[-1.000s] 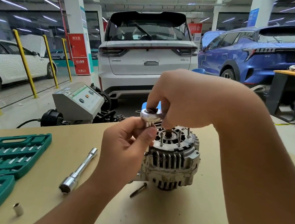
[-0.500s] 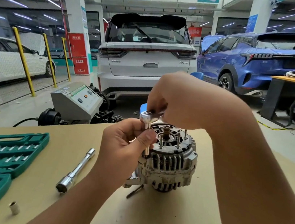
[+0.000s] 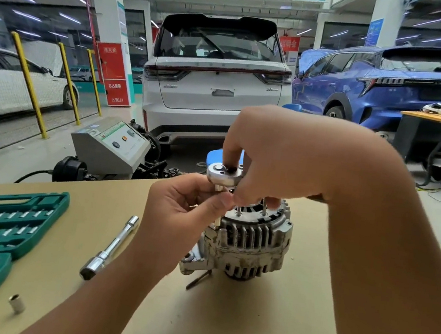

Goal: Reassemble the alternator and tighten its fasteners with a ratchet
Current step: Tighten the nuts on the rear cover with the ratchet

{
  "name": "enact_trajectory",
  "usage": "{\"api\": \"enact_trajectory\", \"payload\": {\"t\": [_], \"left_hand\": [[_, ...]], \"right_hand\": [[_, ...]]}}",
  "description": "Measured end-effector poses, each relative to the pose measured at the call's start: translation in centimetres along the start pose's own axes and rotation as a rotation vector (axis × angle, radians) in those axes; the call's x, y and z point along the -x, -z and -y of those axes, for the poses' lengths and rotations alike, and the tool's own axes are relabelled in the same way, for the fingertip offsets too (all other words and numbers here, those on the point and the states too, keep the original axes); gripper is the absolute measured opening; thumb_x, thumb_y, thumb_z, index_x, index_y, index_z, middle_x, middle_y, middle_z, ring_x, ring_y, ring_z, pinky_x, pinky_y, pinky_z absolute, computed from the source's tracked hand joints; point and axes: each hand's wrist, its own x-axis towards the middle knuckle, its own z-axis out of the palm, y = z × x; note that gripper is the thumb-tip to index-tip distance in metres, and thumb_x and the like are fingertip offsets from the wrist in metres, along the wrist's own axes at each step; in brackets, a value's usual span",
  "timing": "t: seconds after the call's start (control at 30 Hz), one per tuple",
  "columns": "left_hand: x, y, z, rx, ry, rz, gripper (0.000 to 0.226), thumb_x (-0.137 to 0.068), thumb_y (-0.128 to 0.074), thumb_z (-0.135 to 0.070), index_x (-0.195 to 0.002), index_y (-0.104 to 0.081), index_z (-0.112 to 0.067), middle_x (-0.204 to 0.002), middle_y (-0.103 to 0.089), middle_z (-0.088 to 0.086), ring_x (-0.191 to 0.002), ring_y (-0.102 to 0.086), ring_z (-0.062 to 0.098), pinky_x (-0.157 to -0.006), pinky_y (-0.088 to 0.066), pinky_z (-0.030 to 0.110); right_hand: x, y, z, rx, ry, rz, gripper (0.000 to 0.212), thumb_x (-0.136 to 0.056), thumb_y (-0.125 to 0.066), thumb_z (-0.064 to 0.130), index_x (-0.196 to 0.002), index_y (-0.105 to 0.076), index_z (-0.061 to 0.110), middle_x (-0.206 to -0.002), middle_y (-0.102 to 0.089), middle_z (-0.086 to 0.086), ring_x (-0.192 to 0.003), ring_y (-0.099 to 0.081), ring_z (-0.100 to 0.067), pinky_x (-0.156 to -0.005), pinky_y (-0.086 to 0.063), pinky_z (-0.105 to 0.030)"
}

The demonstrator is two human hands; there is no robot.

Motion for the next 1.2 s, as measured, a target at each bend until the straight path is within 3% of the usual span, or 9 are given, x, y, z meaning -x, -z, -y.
{"api": "enact_trajectory", "payload": {"t": [0.17, 0.33, 0.5, 0.63, 0.8, 0.9, 0.97, 1.1, 1.2], "left_hand": [[-0.1, 0.4, 0.1, 0.014, 0.082, -0.032, 0.023, -0.080, -0.083, -0.040, -0.095, -0.081, -0.022, -0.078, -0.076, 0.011, -0.064, -0.064, 0.023, -0.052, -0.046, 0.022], [-0.2, 0.6, 0.2, -0.009, 0.035, -0.026, 0.015, -0.084, -0.081, -0.025, -0.098, -0.081, -0.022, -0.079, -0.076, 0.010, -0.064, -0.070, 0.026, -0.051, -0.049, 0.024], [-0.2, 0.4, -0.1, 0.003, 0.046, -0.016, 0.010, -0.085, -0.077, -0.023, -0.094, -0.080, -0.024, -0.075, -0.075, 0.009, -0.063, -0.070, 0.024, -0.050, -0.050, 0.023], [-0.2, 0.1, -0.2, -0.037, 0.031, -0.038, 0.009, -0.085, -0.079, -0.022, -0.094, -0.081, -0.022, -0.075, -0.075, 0.007, -0.059, -0.066, 0.018, -0.051, -0.051, 0.024], [-0.3, 0.2, -0.6, -0.032, 0.071, -0.015, 0.013, -0.086, -0.078, -0.011, -0.088, -0.080, -0.024, -0.074, -0.073, 0.006, -0.062, -0.069, 0.023, -0.050, -0.052, 0.025], [-0.2, 0.1, -0.6, -0.071, 0.065, -0.013, 0.012, -0.086, -0.078, -0.015, -0.091, -0.079, -0.026, -0.076, -0.074, 0.005, -0.066, -0.072, 0.025, -0.050, -0.053, 0.026], [-0.2, 0.1, -0.6, -0.106, 0.040, -0.021, 0.008, -0.085, -0.079, -0.023, -0.092, -0.079, -0.027, -0.076, -0.075, 0.005, -0.063, -0.070, 0.024, -0.051, -0.053, 0.026], [-0.4, 0.4, -0.7, -0.060, 0.081, -0.008, 0.006, -0.083, -0.078, -0.023, -0.088, -0.079, -0.027, -0.073, -0.074, 0.005, -0.066, -0.072, 0.023, -0.051, -0.051, 0.024], [-0.5, 0.4, -0.8, -0.054, 0.100, -0.018, 0.009, -0.083, -0.079, -0.020, -0.085, -0.079, -0.029, -0.073, -0.074, 0.003, -0.068, -0.075, 0.025, -0.052, -0.052, 0.024]], "right_hand": [[-0.9, -0.7, 0.1, 0.022, -0.027, -0.115, 0.030, -0.087, -0.070, 0.008, -0.104, -0.078, 0.031, -0.082, -0.067, 0.010, -0.072, -0.063, -0.011, -0.058, -0.053, -0.026], [-0.5, -0.4, -0.3, -0.021, -0.020, 0.015, 0.019, -0.081, -0.080, 0.013, -0.099, -0.074, 0.015, -0.062, -0.071, 0.003, -0.047, -0.068, -0.010, -0.043, -0.053, -0.023], [-1.1, -0.9, -0.3, -0.004, -0.043, -0.138, 0.021, -0.087, -0.072, 0.009, -0.099, -0.078, 0.026, -0.081, -0.066, 0.009, -0.074, -0.061, -0.010, -0.062, -0.054, -0.027], [-0.4, -0.2, -0.6, -0.039, -0.028, 0.000, 0.016, -0.079, -0.085, 0.020, -0.089, -0.073, 0.016, -0.060, -0.071, 0.005, -0.052, -0.069, -0.009, -0.051, -0.054, -0.026], [-0.5, -0.4, -0.4, -0.008, -0.020, -0.105, 0.023, -0.084, -0.077, 0.013, -0.088, -0.070, 0.035, -0.084, -0.068, 0.010, -0.076, -0.062, -0.011, -0.062, -0.052, -0.027], [-0.4, -0.4, -0.1, 0.049, 0.000, -0.057, 0.013, -0.083, -0.079, 0.020, -0.079, -0.068, 0.025, -0.066, -0.067, 0.007, -0.062, -0.063, -0.010, -0.052, -0.046, -0.024], [0.3, 0.1, -0.2, 0.021, 0.015, 0.000, 0.015, -0.079, -0.084, 0.026, -0.086, -0.072, 0.026, -0.057, -0.067, 0.009, -0.051, -0.065, -0.007, -0.051, -0.052, -0.027], [0.0, -0.1, -0.2, -0.012, 0.009, -0.095, 0.030, -0.084, -0.079, 0.016, -0.104, -0.073, 0.037, -0.081, -0.062, 0.015, -0.076, -0.062, -0.009, -0.062, -0.051, -0.028], [-0.8, -0.8, 0.0, 0.063, 0.010, -0.105, 0.029, -0.090, -0.068, 0.008, -0.105, -0.073, 0.032, -0.083, -0.058, 0.013, -0.077, -0.056, -0.010, -0.060, -0.046, -0.024]]}}
